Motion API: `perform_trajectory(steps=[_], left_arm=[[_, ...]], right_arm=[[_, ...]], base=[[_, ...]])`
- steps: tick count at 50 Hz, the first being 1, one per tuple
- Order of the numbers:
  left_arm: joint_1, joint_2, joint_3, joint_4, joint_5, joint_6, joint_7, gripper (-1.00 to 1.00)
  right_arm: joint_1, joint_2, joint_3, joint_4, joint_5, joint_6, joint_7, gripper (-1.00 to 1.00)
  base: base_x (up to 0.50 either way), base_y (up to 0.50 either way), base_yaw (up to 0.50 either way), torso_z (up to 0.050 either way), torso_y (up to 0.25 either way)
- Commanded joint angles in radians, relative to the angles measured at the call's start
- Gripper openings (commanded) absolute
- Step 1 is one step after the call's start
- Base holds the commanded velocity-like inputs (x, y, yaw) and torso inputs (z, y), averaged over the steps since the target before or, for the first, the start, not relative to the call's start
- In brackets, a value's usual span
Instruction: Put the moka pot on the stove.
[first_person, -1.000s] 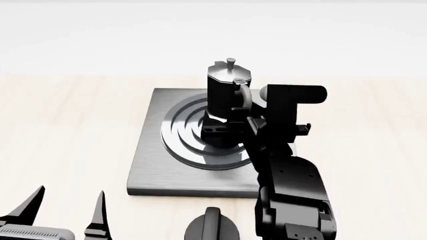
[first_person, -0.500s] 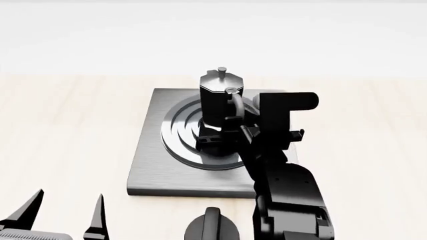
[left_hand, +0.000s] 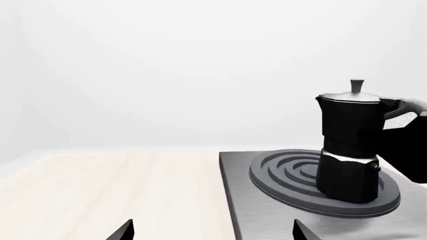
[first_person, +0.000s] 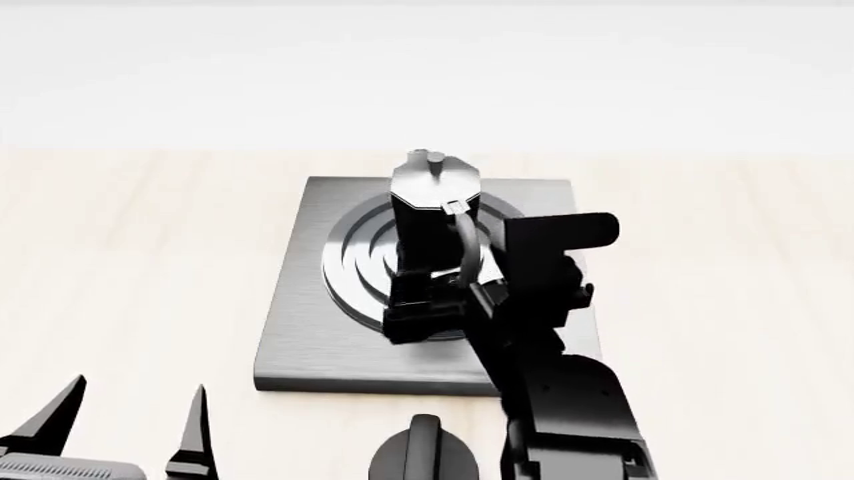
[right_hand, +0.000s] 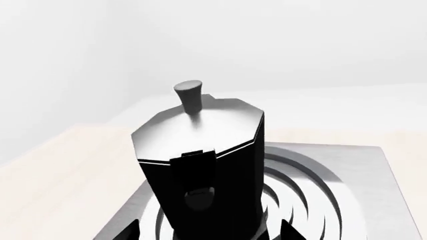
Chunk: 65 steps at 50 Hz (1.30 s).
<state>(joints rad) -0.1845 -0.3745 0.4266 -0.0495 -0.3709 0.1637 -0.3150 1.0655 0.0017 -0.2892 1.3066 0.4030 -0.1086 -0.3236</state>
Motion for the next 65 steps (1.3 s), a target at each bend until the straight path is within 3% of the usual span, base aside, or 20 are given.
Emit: perform_trajectory(steps=[1,19,48,55,65], left_arm=[[-0.004,-0.002,0.002,0.003,0.0,-0.004,-0.002,1.0],[-0.004,-0.011,0.0,0.019,-0.008,-0.014,-0.007,1.0],[0.022,-0.032,0.003,0.071,-0.009,-0.022,-0.023,1.0],[0.023,-0.034,0.003,0.073,-0.009,-0.02,-0.023,1.0],[0.026,-0.038,0.004,0.078,-0.011,-0.021,-0.024,1.0]], right_arm=[[-0.026,-0.001,0.043,0.002,-0.061,-0.024,-0.033,1.0],[-0.055,0.0,0.244,0.002,-0.234,-0.146,-0.062,1.0],[-0.111,0.011,0.324,-0.005,-0.291,-0.356,-0.132,1.0],[-0.242,0.018,0.301,-0.346,-0.265,-0.193,-0.11,1.0],[-0.308,0.03,0.284,-0.536,-0.226,-0.126,-0.09,1.0]], base=[[0.0,0.0,0.0,0.0,0.0],[0.0,0.0,0.0,0.0,0.0],[0.0,0.0,0.0,0.0,0.0],[0.0,0.0,0.0,0.0,0.0],[0.0,0.0,0.0,0.0,0.0]])
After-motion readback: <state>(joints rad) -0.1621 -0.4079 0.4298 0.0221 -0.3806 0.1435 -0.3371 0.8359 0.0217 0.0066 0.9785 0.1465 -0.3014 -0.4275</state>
